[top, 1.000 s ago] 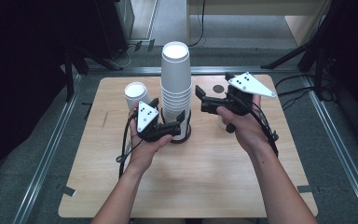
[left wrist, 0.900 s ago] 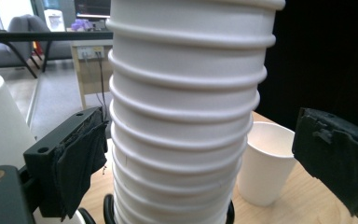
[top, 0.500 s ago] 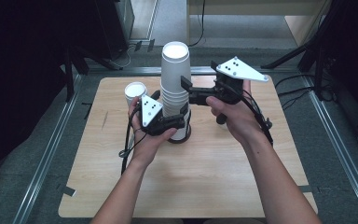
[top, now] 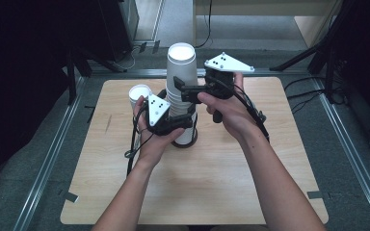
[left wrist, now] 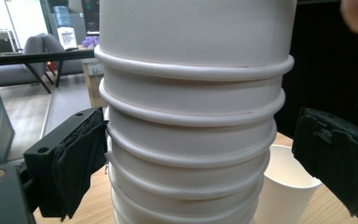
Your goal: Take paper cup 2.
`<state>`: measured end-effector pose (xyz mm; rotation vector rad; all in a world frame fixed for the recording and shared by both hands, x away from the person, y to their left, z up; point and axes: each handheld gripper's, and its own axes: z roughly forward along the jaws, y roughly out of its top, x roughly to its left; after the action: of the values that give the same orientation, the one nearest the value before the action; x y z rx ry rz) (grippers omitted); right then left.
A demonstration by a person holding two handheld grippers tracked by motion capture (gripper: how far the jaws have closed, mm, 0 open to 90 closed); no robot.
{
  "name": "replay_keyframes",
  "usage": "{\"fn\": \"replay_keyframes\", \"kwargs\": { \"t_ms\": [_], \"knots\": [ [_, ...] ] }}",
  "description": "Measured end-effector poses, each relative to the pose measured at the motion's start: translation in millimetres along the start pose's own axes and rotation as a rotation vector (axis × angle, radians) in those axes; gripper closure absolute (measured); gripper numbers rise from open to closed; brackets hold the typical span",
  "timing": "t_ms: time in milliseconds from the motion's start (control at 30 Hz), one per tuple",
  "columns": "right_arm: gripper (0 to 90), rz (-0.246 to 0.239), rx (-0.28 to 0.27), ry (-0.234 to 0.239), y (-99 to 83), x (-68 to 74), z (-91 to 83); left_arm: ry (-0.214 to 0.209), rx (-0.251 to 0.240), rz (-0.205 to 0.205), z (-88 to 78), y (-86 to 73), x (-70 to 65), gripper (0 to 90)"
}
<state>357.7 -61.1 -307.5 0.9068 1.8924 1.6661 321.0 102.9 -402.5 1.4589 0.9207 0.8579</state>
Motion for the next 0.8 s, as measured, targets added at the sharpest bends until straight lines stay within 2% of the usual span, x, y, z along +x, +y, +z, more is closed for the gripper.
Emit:
{"fn": "replay_keyframes", "kwargs": {
  "t_ms": [67,133,233,300,400,600,700,800],
  "knots": [
    [0.0,0.014,0.008,0.017,-2.8,-3.5,3.9,-0.005,0.0,-0.008,0.6,0.2,1.0,3.3],
    [0.0,0.029,0.014,0.037,-5.4,-5.3,7.1,0.006,0.007,0.002,2.0,0.5,0.6,3.3],
    [0.0,0.013,0.025,0.047,-9.5,-5.5,12.8,0.015,0.012,0.019,4.0,0.5,0.0,3.3],
    [0.0,0.007,0.034,0.055,-11.9,-6.0,16.3,0.011,0.011,0.011,5.0,0.4,1.2,3.4],
    [0.0,0.031,0.044,0.081,-14.8,-7.8,19.9,0.02,0.017,0.01,6.5,-0.7,2.7,3.4],
    [0.0,0.009,0.053,0.081,-19.7,-7.8,23.2,0.02,0.0,0.021,6.3,-0.1,1.3,5.8],
    [0.0,0.0,0.049,0.082,-20.2,-7.9,23.7,0.019,0.001,0.018,6.2,-0.1,1.7,5.8],
    [2.1,-0.007,0.061,0.089,-22.9,-7.8,26.4,0.011,-0.002,-0.021,5.5,1.6,2.7,6.3]
  ]
}}
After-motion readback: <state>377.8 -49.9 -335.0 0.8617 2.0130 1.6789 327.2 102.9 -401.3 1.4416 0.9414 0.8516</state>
